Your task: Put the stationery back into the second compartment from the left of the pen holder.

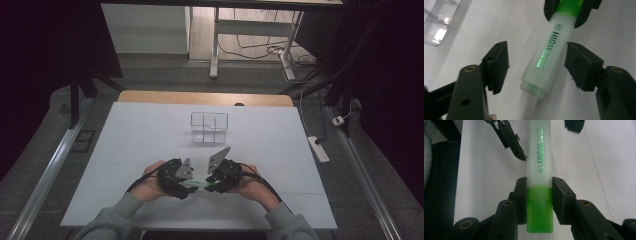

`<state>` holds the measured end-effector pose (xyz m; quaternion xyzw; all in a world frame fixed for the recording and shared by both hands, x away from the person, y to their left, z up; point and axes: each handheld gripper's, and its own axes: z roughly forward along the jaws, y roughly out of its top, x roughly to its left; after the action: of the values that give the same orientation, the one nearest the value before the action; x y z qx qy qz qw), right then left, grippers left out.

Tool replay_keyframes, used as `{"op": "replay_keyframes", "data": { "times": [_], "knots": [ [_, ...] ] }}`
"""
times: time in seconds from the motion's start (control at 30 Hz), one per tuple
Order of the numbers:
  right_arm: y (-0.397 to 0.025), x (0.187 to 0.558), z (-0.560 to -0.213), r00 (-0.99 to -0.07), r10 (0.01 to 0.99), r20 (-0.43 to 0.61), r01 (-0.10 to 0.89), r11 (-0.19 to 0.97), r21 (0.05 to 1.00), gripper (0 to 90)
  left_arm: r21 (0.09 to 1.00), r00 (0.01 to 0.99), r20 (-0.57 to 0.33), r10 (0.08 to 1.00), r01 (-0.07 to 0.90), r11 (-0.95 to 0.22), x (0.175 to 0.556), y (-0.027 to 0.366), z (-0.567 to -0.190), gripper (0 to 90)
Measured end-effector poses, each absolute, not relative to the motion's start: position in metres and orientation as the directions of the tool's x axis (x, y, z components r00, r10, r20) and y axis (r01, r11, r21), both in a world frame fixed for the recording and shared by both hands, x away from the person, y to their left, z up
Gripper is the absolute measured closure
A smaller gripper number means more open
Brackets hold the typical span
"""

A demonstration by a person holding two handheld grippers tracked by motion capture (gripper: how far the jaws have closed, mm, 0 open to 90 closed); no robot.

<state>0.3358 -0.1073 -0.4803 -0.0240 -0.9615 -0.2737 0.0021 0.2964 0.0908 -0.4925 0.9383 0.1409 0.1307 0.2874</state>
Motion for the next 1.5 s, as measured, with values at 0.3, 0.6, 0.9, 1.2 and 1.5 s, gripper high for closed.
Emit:
{"op": "replay_keyframes", "data": {
  "times": [0.3, 0.6, 0.9, 1.2, 1.5],
  "knots": [
    [-0.106, 0.334, -0.479, -0.999, 0.034, 0.011, 0.035, 0.851, 0.525, 66.1, 0.539, 0.946, 0.187, 0.264, 0.126, -0.833, 0.294, 0.084, -0.497, 53.7],
    [-0.108, 0.335, -0.476, -1.0, 0.023, 0.016, 0.028, 0.84, 0.542, 64.0, 0.521, 0.963, 0.163, 0.212, 0.099, -0.848, 0.291, 0.081, -0.501, 63.9],
    [-0.119, 0.341, -0.465, -0.988, 0.157, 0.0, 0.118, 0.743, 0.659, 44.7, 0.56, 0.944, 0.164, 0.287, 0.151, -0.814, 0.297, 0.091, -0.499, 65.0],
    [-0.136, 0.349, -0.455, -0.946, 0.322, -0.027, 0.197, 0.638, 0.744, 34.8, 0.614, 0.905, 0.16, 0.393, 0.22, -0.758, 0.305, 0.107, -0.497, 65.0],
    [-0.15, 0.356, -0.452, -0.893, 0.449, -0.011, 0.27, 0.555, 0.787, 28.9, 0.683, 0.86, 0.159, 0.485, 0.259, -0.683, 0.307, 0.117, -0.493, 64.9]
  ]
}}
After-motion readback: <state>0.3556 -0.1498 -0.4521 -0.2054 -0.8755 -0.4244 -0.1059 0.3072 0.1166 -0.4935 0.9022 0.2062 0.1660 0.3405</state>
